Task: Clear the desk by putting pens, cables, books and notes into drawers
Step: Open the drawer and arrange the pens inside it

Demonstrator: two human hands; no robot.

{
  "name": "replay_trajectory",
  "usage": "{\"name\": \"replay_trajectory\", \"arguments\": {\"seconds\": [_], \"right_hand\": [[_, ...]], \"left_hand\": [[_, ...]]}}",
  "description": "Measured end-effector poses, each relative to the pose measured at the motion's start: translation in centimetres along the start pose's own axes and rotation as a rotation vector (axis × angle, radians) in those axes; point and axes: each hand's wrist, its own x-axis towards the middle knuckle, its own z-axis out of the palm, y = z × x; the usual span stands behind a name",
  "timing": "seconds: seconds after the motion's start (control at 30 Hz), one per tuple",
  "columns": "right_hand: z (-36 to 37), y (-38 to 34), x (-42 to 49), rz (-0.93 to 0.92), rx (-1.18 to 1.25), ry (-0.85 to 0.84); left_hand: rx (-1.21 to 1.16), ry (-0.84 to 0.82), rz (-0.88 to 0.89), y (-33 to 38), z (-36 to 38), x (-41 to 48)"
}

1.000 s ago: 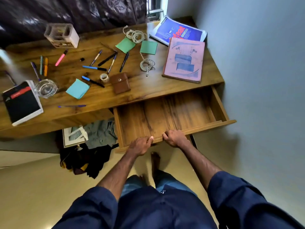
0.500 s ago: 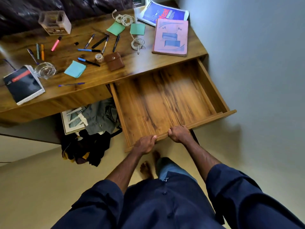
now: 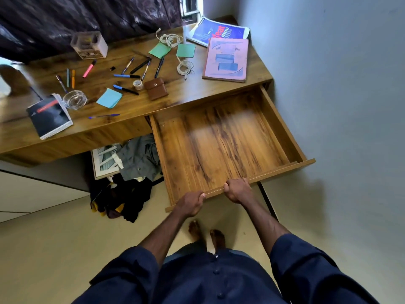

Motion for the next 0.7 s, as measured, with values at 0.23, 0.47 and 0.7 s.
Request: {"name": "replay_trajectory", "arguments": {"seconds": [0.23,0.47,0.7], "right_hand": [[-0.5,-3.8,1.4,0.089,0.034,-0.120],[-2.0,-12.6,4.7,0.059,0.241,-0.049],[-4.9,-24.8,6.8,0.034,0.390,0.172]], "left_hand": [[-0.029,-0.020,0.033,-2.8,-0.9,-1.6],[-0.026,0.100,0.219,-8.1,-6.0,-0.1],[-0.088,0.275,0.281,-18.2,-16.6,-0.6]]}}
